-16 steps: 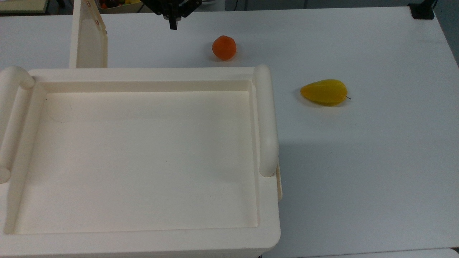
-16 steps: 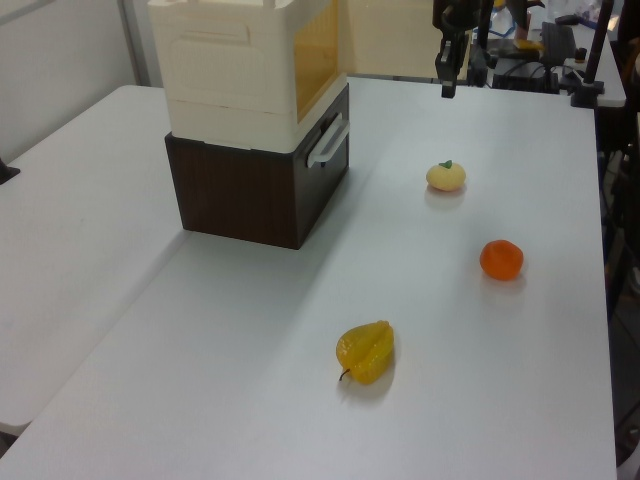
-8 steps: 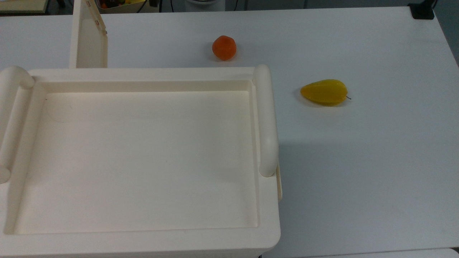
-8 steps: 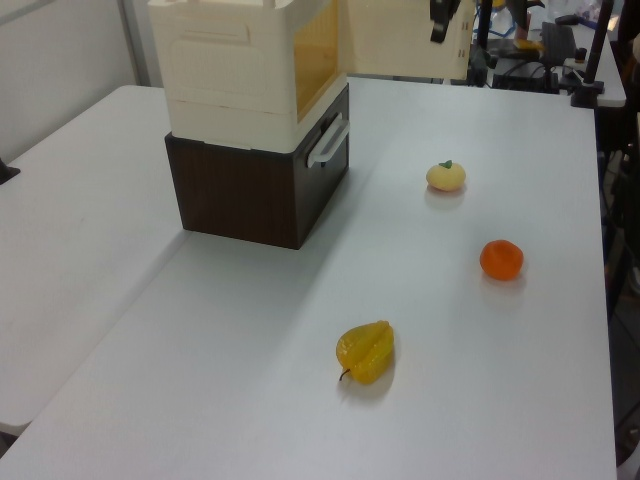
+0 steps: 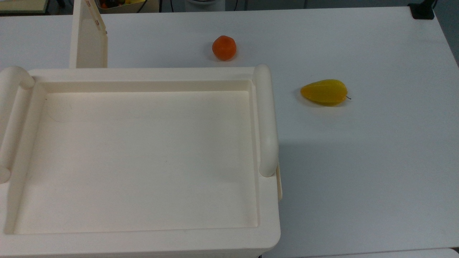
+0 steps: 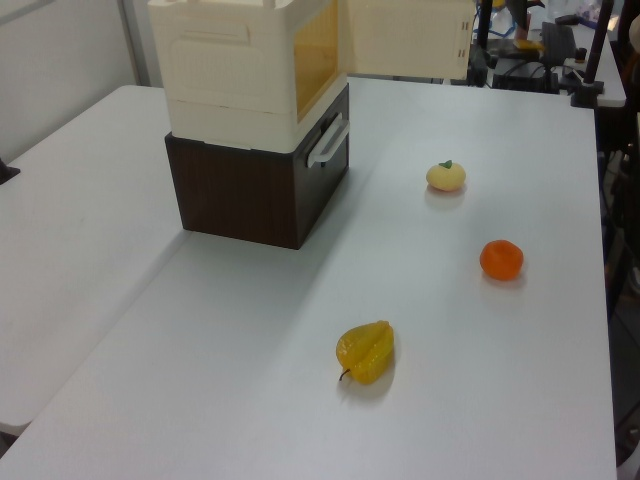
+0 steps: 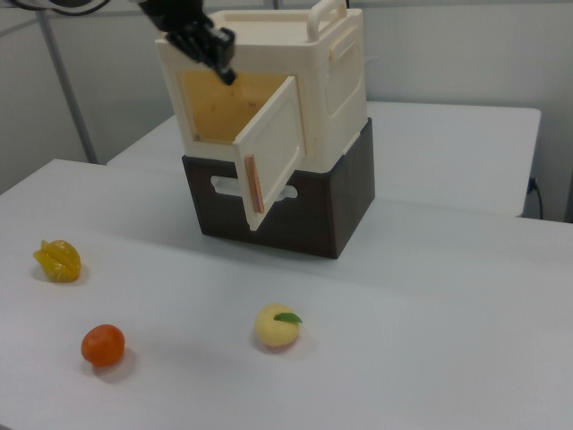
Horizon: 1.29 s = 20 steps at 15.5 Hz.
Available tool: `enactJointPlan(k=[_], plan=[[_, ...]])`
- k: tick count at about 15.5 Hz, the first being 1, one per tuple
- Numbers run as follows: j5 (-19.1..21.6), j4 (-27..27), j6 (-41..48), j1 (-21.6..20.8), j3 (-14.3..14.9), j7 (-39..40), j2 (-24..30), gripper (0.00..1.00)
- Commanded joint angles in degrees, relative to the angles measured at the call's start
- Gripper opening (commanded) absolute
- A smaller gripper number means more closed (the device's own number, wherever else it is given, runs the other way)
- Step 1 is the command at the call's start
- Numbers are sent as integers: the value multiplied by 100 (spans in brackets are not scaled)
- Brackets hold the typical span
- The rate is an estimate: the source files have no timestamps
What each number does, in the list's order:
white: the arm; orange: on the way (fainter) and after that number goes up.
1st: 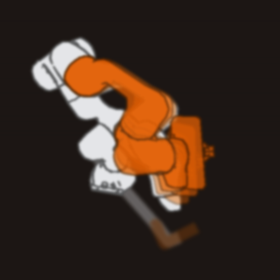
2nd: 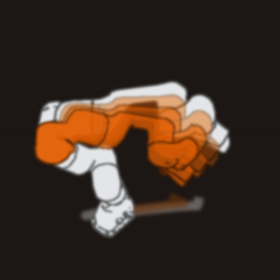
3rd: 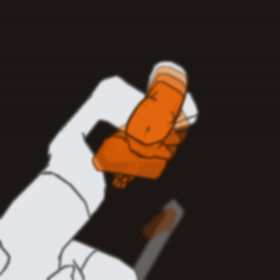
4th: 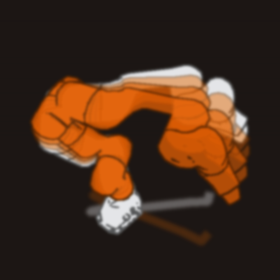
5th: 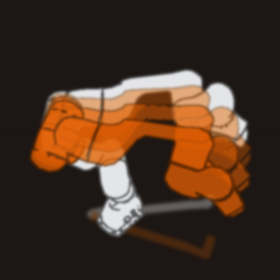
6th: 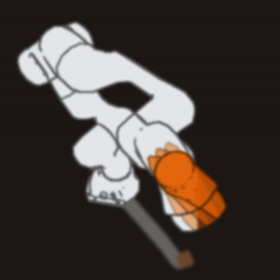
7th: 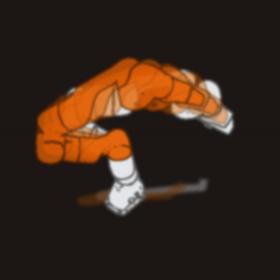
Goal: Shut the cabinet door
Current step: 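Push the cream door with the gripper, swinging it shut against the cabinet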
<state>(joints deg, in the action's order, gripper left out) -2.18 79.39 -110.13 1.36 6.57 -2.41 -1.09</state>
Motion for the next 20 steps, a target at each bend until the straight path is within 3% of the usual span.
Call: enactJointPlan(k=[1,4,13,20], plan=[[130,50,-517,-30,415,65,-49,0],[130,120,-589,4,538,74,-242,0],[297,129,-949,66,495,13,-656,0],[306,208,-879,-390,363,-347,-647,0]])
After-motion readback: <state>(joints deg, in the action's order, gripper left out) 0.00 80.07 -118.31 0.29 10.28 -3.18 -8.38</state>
